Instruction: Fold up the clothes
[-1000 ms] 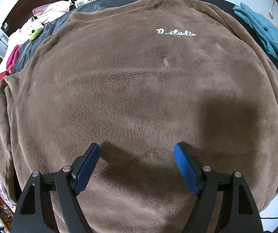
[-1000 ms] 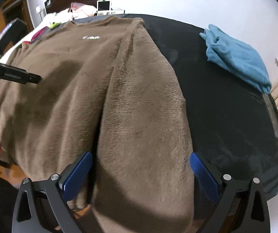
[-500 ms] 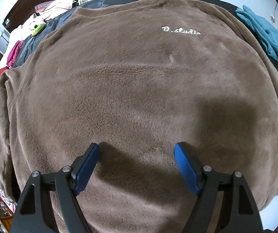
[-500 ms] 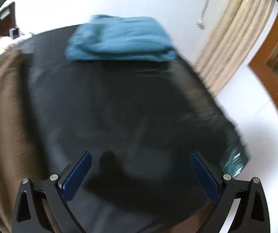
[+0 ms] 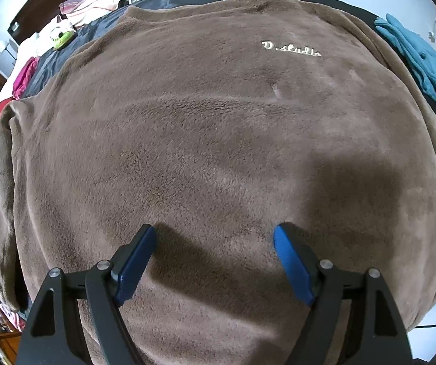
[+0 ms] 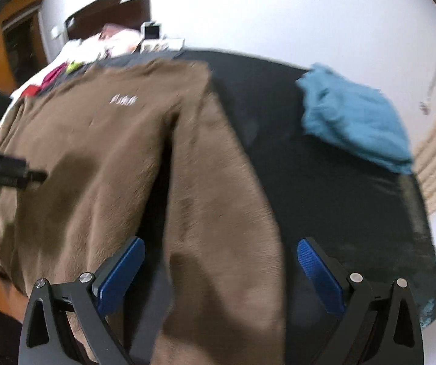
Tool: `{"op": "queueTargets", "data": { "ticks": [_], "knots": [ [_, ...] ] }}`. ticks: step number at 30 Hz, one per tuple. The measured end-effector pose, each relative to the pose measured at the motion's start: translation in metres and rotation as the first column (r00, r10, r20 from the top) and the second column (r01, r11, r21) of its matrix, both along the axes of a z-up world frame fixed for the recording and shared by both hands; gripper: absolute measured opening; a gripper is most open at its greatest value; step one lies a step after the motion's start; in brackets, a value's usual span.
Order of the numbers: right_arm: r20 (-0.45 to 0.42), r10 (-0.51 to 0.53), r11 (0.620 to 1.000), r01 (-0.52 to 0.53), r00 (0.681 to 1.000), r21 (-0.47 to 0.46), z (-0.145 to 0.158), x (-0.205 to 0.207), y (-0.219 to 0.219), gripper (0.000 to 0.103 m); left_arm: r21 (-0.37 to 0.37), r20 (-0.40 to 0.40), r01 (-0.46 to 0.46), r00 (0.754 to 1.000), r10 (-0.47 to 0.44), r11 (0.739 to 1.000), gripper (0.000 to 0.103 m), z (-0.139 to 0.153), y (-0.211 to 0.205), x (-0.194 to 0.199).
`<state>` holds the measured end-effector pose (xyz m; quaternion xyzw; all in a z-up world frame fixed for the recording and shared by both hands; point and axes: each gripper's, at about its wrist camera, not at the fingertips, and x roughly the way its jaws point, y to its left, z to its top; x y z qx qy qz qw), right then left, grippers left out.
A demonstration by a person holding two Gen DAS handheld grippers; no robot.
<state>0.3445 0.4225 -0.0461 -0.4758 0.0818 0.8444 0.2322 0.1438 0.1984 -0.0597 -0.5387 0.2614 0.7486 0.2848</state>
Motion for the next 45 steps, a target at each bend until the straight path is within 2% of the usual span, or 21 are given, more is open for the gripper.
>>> {"op": "queueTargets", "data": {
  "ticks": [2, 4, 8, 12, 21, 27, 28, 31, 35, 40, 43, 45],
  "knots": [
    [0.032, -0.009, 1.0, 0.009, 0.999, 0.02, -0.008, -0.001, 0.004, 0.102, -0.002, -0.012, -0.003, 1.0, 0.003, 1.0, 0.084, -0.003, -0.005, -0.006],
    [0.058, -0.05, 0.998, 0.048, 0.997, 0.035, -0.017, 0.002, 0.017, 0.102, -0.01, -0.035, -0.012, 0.999, 0.012, 1.0, 0.09, -0.005, -0.012, -0.011],
    [0.074, -0.151, 0.988, 0.148, 0.986, 0.038, -0.022, 0.011, 0.045, 0.102, -0.008, -0.065, -0.032, 0.997, 0.031, 0.999, 0.095, -0.007, -0.028, -0.023],
    [0.084, -0.2, 0.978, 0.195, 0.976, 0.069, -0.024, 0.019, 0.07, 0.102, -0.012, -0.106, -0.032, 0.994, 0.03, 0.999, 0.098, -0.007, -0.047, -0.03],
    [0.111, -0.406, 0.897, 0.373, 0.907, 0.236, -0.018, 0.019, 0.167, 0.102, -0.008, -0.09, -0.026, 0.996, 0.025, 1.0, 0.099, -0.006, -0.064, -0.041],
    [0.117, -0.466, 0.852, 0.409, 0.877, 0.327, 0.004, 0.0, 0.2, 0.102, -0.002, -0.062, -0.009, 0.998, 0.008, 1.0, 0.099, -0.003, -0.069, -0.046],
    [0.112, -0.475, 0.849, 0.421, 0.873, 0.319, 0.008, 0.0, 0.2, 0.102, 0.0, -0.06, -0.008, 0.998, 0.008, 1.0, 0.099, -0.001, -0.07, -0.047],
    [0.067, -0.448, 0.879, 0.425, 0.892, 0.215, 0.023, -0.001, 0.182, 0.102, 0.007, -0.055, -0.005, 0.998, 0.006, 1.0, 0.099, 0.006, -0.074, -0.05],
    [-0.003, -0.376, 0.924, 0.375, 0.927, 0.07, 0.04, -0.011, 0.123, 0.102, 0.018, -0.07, -0.017, 0.997, 0.018, 1.0, 0.099, 0.016, -0.075, -0.059],
    [-0.098, -0.221, 0.972, 0.21, 0.97, -0.11, 0.051, -0.05, 0.052, 0.102, 0.031, -0.103, -0.12, 0.987, 0.123, 0.992, 0.099, 0.026, -0.085, -0.116],
    [-0.118, -0.135, 0.977, 0.113, 0.984, -0.18, 0.045, -0.085, 0.021, 0.102, 0.035, -0.106, -0.199, 0.974, 0.202, 0.979, 0.099, 0.025, -0.087, -0.15],
    [-0.108, -0.089, 0.976, 0.065, 0.99, -0.208, 0.036, -0.108, 0.002, 0.102, 0.039, -0.106, -0.218, 0.97, 0.221, 0.975, 0.099, 0.021, -0.086, -0.163]
  ]
}}
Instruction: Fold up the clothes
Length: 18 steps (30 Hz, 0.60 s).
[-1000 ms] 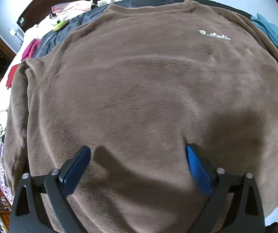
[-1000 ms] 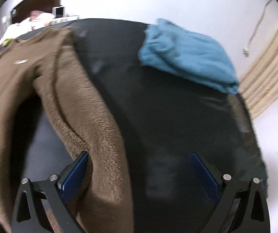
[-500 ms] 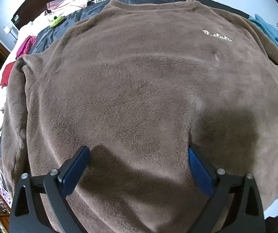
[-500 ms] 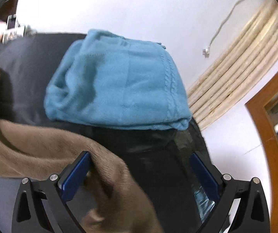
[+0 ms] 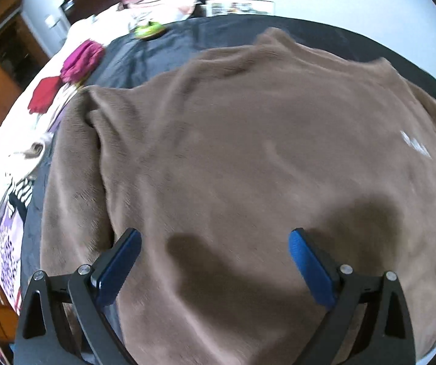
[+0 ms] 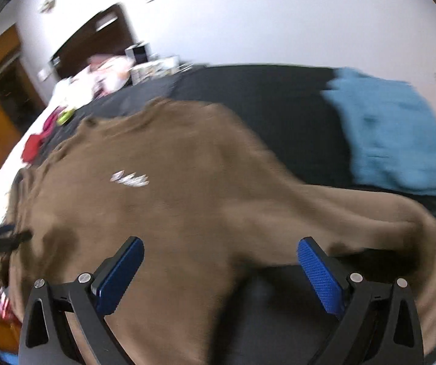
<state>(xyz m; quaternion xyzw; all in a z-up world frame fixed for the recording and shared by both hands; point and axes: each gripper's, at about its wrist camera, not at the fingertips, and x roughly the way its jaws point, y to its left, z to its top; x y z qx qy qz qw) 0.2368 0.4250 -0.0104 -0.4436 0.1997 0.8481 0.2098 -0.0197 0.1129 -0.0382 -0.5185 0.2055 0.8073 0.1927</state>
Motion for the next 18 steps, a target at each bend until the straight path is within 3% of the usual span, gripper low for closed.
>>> {"op": "queueTargets", "data": {
  "ticks": [5, 8, 11, 18],
  "knots": [
    [0.123, 0.011, 0.999, -0.005, 0.992, -0.048, -0.042, -0.033, -0.009, 0.102, -0.054, 0.01, 0.005, 1.0, -0.004, 0.999, 0.099, -0.017, 0.001, -0.019],
    [0.206, -0.041, 0.999, 0.039, 0.978, 0.013, -0.058, -0.032, -0.003, 0.102, -0.076, 0.035, 0.008, 0.999, -0.005, 0.997, 0.099, -0.031, 0.0, -0.029],
    [0.224, -0.087, 0.994, 0.071, 0.971, 0.078, -0.062, -0.029, 0.003, 0.102, -0.037, 0.067, 0.007, 0.998, -0.004, 0.999, 0.101, -0.034, -0.002, -0.04],
    [0.231, -0.176, 0.984, 0.163, 0.957, 0.076, -0.061, -0.051, 0.048, 0.102, -0.044, 0.059, 0.046, 0.997, -0.043, 0.998, 0.102, -0.029, 0.021, -0.067]
  ]
}}
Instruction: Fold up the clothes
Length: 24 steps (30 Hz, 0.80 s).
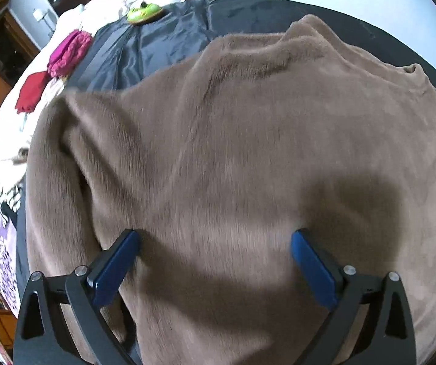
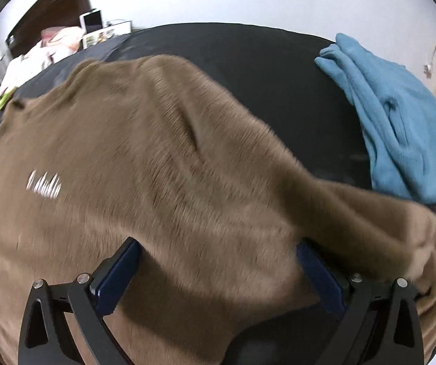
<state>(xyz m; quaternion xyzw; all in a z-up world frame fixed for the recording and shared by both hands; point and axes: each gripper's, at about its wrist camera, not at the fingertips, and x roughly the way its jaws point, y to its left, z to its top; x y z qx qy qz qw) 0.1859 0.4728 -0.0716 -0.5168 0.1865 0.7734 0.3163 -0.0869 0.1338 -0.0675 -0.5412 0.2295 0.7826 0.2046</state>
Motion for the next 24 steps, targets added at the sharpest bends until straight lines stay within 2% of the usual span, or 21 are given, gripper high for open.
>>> {"op": "queueTargets", "data": {
  "ticks": [3, 6, 9, 11, 13, 15, 18, 21, 24],
  "knots": [
    [0.051, -0.046, 0.999, 0.047, 0.998, -0.02, 0.007, -0.005, -0.004, 0.102, 0.039, -0.02, 0.003, 1.0, -0.002, 0.999, 0.102, 0.013, 0.012, -0.016],
    [-0.015, -0.046, 0.999, 0.046, 0.999, -0.005, 0.03, -0.005, -0.029, 0.102, 0.056, -0.04, -0.011, 0.999, 0.013, 0.998, 0.101, 0.018, 0.027, -0.039],
    [-0.081, 0.004, 1.0, -0.003, 0.997, 0.005, 0.04, -0.025, -0.048, 0.102, 0.058, -0.056, -0.008, 0.998, 0.011, 0.998, 0.101, 0.015, 0.048, -0.061],
    [-0.086, 0.018, 1.0, -0.018, 0.996, 0.002, 0.035, -0.04, -0.046, 0.102, 0.057, -0.064, -0.003, 0.998, 0.006, 0.998, 0.101, 0.012, 0.062, -0.071],
    [-0.114, 0.003, 0.999, -0.008, 0.993, -0.044, 0.024, -0.053, -0.038, 0.102, 0.05, -0.061, 0.013, 0.998, -0.01, 0.999, 0.101, 0.002, 0.07, -0.083],
    [-0.104, -0.025, 0.997, 0.018, 0.994, -0.072, 0.014, -0.064, -0.027, 0.102, 0.039, -0.062, 0.021, 0.998, -0.018, 0.999, 0.101, -0.009, 0.076, -0.097],
    [-0.064, -0.041, 0.999, 0.04, 0.997, -0.006, 0.007, -0.074, -0.019, 0.103, 0.078, -0.06, 0.01, 0.998, -0.005, 0.997, 0.103, -0.017, 0.077, -0.108],
    [-0.071, -0.043, 0.998, 0.046, 0.997, 0.036, 0.004, -0.087, -0.001, 0.103, 0.133, -0.049, -0.025, 0.998, 0.032, 0.991, 0.103, -0.02, 0.075, -0.126],
    [-0.084, -0.052, 0.996, 0.057, 0.995, 0.062, 0.003, -0.101, 0.018, 0.103, 0.142, -0.095, -0.024, 0.995, 0.038, 0.99, 0.103, -0.021, 0.083, -0.138]
  ]
}}
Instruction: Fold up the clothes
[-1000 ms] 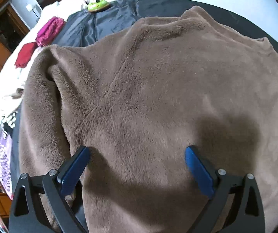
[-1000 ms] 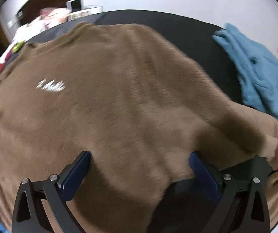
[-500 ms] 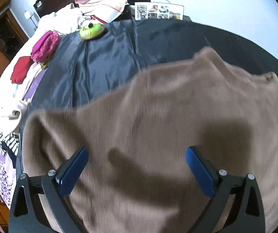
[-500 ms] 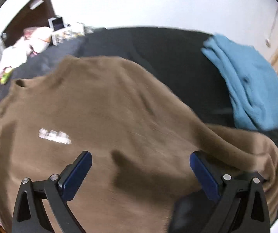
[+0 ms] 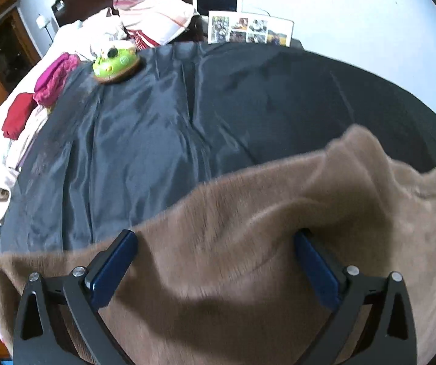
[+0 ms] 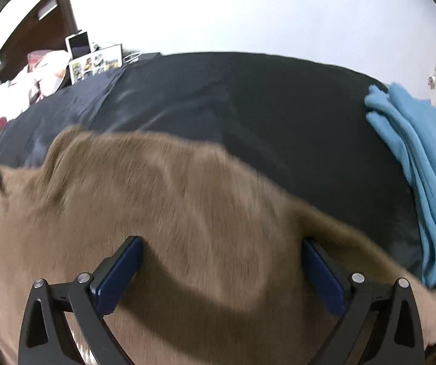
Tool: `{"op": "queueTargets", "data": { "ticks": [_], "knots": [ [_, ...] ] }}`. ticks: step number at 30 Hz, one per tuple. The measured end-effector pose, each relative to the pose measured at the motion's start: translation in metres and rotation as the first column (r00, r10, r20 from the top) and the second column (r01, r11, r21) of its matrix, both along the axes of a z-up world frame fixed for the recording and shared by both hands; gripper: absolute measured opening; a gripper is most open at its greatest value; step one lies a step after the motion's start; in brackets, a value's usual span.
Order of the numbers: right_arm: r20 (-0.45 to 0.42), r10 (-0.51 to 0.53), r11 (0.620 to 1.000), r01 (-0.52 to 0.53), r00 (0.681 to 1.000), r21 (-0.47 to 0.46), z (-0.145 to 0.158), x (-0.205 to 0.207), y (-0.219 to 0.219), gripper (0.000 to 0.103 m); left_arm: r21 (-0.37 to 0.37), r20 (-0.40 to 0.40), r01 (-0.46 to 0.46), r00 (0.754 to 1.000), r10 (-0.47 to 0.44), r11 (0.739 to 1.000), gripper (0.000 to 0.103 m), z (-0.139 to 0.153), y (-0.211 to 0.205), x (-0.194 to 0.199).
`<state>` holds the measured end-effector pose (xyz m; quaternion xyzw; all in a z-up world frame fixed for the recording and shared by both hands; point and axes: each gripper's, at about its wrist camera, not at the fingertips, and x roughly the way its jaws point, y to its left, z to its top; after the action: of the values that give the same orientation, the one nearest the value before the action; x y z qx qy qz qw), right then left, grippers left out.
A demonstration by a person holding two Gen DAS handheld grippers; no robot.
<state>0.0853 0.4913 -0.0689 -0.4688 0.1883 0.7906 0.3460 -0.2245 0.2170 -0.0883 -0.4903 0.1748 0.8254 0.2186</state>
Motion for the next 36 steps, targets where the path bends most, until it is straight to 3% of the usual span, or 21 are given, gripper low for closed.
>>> {"op": "queueTargets", "data": {
  "ticks": [4, 10, 16, 20, 23, 27, 36],
  "knots": [
    [-0.027, -0.01, 1.0, 0.01, 1.0, 0.012, 0.0, -0.029, 0.028, 0.103, 0.017, -0.057, 0.008, 0.998, -0.007, 1.0, 0.103, -0.001, 0.012, -0.015],
    [-0.063, -0.006, 0.998, 0.009, 0.998, 0.057, 0.0, -0.042, 0.037, 0.103, 0.048, -0.101, 0.016, 0.995, -0.011, 0.999, 0.103, -0.003, 0.019, -0.023],
    [-0.034, 0.009, 1.0, -0.008, 0.999, 0.029, 0.006, -0.044, 0.04, 0.103, -0.035, -0.105, 0.027, 0.994, -0.031, 0.999, 0.103, 0.004, 0.028, -0.019],
    [-0.076, 0.088, 0.995, -0.085, 0.993, 0.048, 0.041, -0.026, 0.014, 0.103, -0.079, -0.068, 0.062, 0.995, -0.068, 0.995, 0.103, 0.017, 0.024, 0.001],
    [-0.08, 0.228, 0.974, -0.228, 0.97, 0.01, 0.058, -0.007, -0.025, 0.103, -0.073, -0.034, 0.108, 0.993, -0.111, 0.991, 0.103, 0.03, 0.013, 0.03],
    [-0.077, 0.392, 0.917, -0.396, 0.917, -0.047, 0.063, 0.031, -0.087, 0.103, -0.059, 0.001, 0.157, 0.988, -0.157, 0.986, 0.103, 0.045, -0.01, 0.075],
    [-0.032, 0.599, 0.782, -0.594, 0.8, -0.187, 0.028, 0.134, -0.189, 0.103, -0.089, 0.076, 0.179, 0.982, -0.173, 0.98, 0.103, 0.04, -0.07, 0.191]
  ]
}}
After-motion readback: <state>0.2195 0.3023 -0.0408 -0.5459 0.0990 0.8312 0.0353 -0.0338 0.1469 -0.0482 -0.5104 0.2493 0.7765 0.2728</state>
